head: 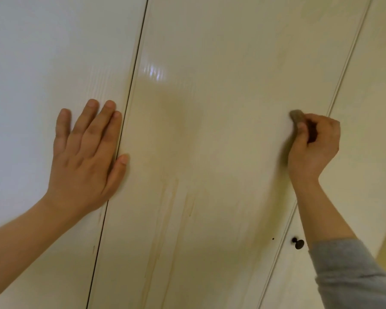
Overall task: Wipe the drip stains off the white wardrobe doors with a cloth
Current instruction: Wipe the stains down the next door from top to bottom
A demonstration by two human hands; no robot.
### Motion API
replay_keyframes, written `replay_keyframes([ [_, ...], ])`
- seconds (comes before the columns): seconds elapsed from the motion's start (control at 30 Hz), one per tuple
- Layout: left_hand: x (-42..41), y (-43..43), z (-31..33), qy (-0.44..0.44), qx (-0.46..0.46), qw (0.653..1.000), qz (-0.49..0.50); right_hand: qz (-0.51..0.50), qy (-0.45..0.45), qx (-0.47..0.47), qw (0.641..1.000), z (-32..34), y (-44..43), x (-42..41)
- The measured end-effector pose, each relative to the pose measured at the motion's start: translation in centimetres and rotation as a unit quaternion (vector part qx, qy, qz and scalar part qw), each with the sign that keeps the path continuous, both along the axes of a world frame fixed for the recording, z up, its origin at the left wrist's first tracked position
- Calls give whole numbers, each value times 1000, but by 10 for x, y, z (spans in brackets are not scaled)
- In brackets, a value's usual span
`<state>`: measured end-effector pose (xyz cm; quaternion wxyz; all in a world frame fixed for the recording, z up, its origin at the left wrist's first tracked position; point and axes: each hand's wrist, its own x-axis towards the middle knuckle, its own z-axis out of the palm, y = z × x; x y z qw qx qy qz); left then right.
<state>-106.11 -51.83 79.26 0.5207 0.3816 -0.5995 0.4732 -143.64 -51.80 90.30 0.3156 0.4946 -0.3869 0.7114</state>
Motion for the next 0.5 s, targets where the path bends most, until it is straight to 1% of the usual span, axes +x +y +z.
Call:
replay_keyframes([
  [0.07,0,0,0,1,-3,1000,2,1,-1,-18,1000,-2,-5,0],
  [0.1,0,-1,1,1,-3,1000,2,-7,6,-28,1000,-14,-7,3],
  [0.2,0,-2,0,2,-7,1000,3,-4,27,-37,999,-79,-11,16],
  [0.27,0,-2,0,2,-12,1000,6,18,48,-16,999,-122,-8,23],
  [0.33,0,0,0,2,-10,1000,5,39,75,27,996,-148,1,22],
  [0.37,0,0,1,1,-6,1000,3,45,90,46,994,-151,7,19],
  [0.43,0,1,0,-4,-3,1000,4,30,99,61,993,-136,16,11],
  [0.5,-1,1,0,-6,0,1000,6,-4,75,36,997,-102,18,0],
])
